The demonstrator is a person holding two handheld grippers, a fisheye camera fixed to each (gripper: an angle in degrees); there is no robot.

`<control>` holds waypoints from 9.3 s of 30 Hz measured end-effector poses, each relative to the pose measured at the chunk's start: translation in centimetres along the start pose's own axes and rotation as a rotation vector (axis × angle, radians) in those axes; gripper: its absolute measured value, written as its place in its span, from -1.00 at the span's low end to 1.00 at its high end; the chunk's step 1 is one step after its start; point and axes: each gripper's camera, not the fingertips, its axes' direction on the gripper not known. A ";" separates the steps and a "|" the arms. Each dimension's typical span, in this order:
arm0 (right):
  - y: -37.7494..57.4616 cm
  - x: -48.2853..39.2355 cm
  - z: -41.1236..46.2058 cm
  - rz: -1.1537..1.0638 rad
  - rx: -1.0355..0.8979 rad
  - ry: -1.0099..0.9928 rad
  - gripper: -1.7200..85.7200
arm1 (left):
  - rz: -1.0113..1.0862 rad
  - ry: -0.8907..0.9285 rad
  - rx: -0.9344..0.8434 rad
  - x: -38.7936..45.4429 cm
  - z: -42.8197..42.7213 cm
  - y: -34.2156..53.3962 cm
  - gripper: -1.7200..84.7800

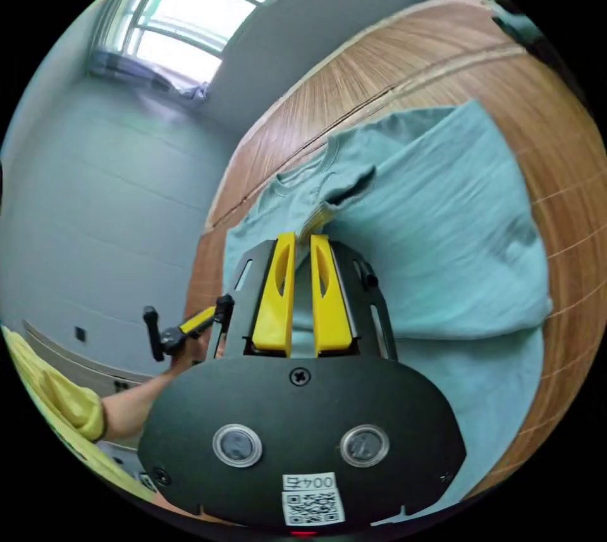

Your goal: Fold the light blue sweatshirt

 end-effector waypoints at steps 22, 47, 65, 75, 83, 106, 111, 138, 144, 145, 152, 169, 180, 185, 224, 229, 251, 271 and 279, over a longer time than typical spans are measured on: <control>4.5 -1.1 0.6 -0.445 -0.107 0.566 -0.74 | 0.061 0.194 0.014 1.9 0.9 -7.6 -0.73; 8.0 7.8 -11.6 -0.411 -0.163 0.498 -0.76 | 0.562 0.487 0.071 30.1 -2.0 -30.3 -0.72; 7.0 9.5 -8.8 -0.595 -0.238 0.485 -0.92 | 0.525 0.422 -0.012 34.2 1.9 -33.7 -0.84; 9.3 10.6 -9.6 -0.514 -0.181 0.552 -0.95 | 0.318 0.463 -0.012 33.1 3.8 -34.5 -0.89; 8.6 9.0 -8.6 -0.497 -0.165 0.442 -0.77 | 0.318 0.565 0.088 27.6 -0.5 -29.7 -0.89; 23.4 0.4 3.6 -0.704 -0.175 0.673 -0.79 | -0.232 0.217 -0.302 8.2 -3.2 9.4 -0.91; 23.3 0.5 4.3 -0.688 -0.185 0.655 -0.79 | -0.244 0.282 -0.304 5.7 -0.9 10.7 -0.93; 23.7 1.9 7.5 -0.709 -0.168 0.664 -0.82 | -0.210 0.277 -0.357 4.8 1.5 11.1 -0.92; 23.0 2.7 7.6 -0.698 -0.173 0.645 -0.82 | -0.224 0.218 -0.374 5.2 1.7 11.1 -0.91; 22.9 2.8 7.7 -0.701 -0.171 0.649 -0.82 | -0.216 0.202 -0.381 5.3 1.8 11.1 -0.91; 21.6 3.5 7.6 -0.685 -0.185 0.631 -0.82 | -0.203 0.192 -0.417 4.6 2.2 11.2 -0.91; 20.8 3.7 1.3 -0.210 -0.254 0.504 -0.80 | -0.128 0.268 -0.298 -3.2 -1.0 15.4 -0.76; 24.9 2.5 4.5 -0.196 -0.299 0.691 -0.79 | -0.199 0.315 -0.322 -7.0 0.3 19.2 -0.75; 24.5 2.1 5.3 -0.224 -0.297 0.748 -0.79 | -0.174 0.303 -0.358 -7.4 1.5 18.6 -0.82; 28.2 18.9 -8.3 0.310 -0.340 0.115 -0.91 | -0.321 0.406 -0.476 -10.1 5.0 17.7 -0.91; 28.7 16.4 -7.2 0.197 -0.413 0.387 -0.89 | -0.308 0.384 -0.465 -8.7 5.2 17.6 -0.91; 21.6 8.5 9.2 -0.257 -0.316 0.616 -0.68 | 0.026 0.251 -0.316 3.3 1.7 10.1 -0.92; 27.4 7.9 11.7 -0.371 -0.135 0.647 -0.68 | -0.067 0.062 -0.626 3.4 2.3 14.0 -0.95; 27.7 8.2 12.0 -0.364 -0.132 0.629 -0.68 | 0.503 0.421 -0.181 24.8 3.5 -6.0 -0.90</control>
